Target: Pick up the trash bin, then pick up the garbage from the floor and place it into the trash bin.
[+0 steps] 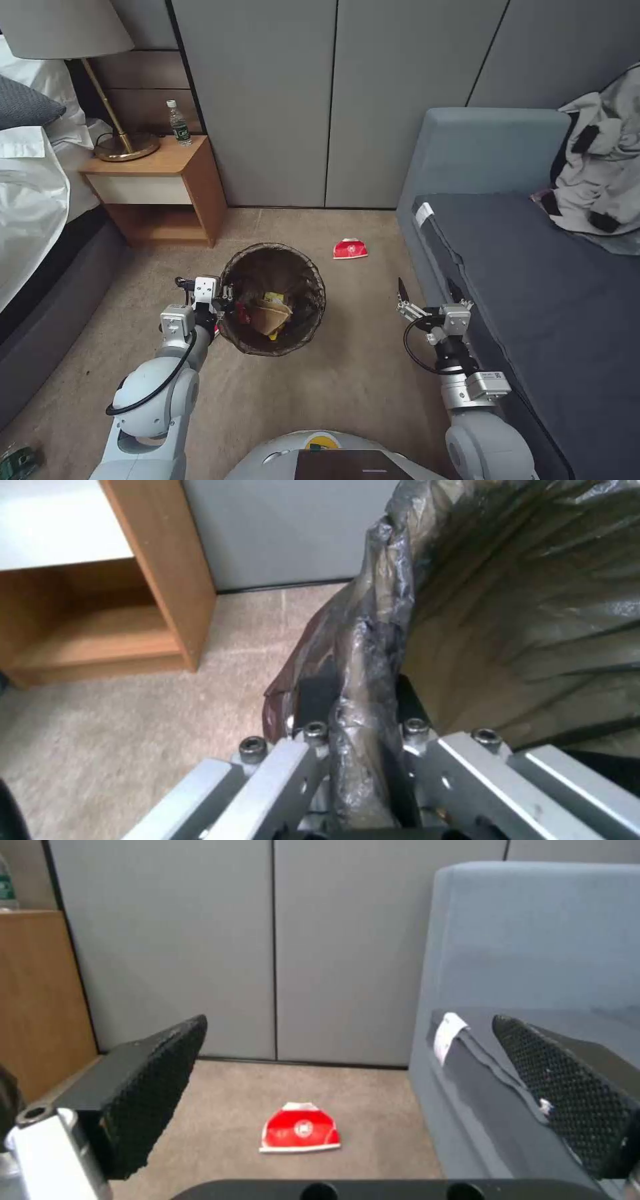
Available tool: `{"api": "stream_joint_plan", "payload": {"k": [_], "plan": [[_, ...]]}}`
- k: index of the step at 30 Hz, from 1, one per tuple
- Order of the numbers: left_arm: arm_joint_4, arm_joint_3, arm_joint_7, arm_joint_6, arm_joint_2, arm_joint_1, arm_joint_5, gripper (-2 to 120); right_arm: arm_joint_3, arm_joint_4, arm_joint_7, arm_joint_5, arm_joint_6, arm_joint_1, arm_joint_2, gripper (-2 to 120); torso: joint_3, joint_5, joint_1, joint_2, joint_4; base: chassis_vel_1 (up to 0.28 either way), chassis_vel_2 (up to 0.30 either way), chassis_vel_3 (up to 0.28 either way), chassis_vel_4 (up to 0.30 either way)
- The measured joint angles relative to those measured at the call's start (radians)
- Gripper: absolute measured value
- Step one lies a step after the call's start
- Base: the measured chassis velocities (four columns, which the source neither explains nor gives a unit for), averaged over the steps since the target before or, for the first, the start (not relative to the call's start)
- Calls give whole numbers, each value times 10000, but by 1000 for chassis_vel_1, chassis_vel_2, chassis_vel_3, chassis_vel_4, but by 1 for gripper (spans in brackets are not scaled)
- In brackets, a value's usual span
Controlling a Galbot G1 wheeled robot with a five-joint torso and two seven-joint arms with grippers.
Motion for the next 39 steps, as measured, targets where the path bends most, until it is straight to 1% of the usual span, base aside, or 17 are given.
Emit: {"api": "stream_joint_plan", "payload": {"k": [39], "plan": [[44, -6, -22, -11, -38, -53, 31, 3, -99, -168, -28, 4, -38, 17, 58, 100, 0, -1, 1, -1, 0, -166, 171, 169, -172]]}}
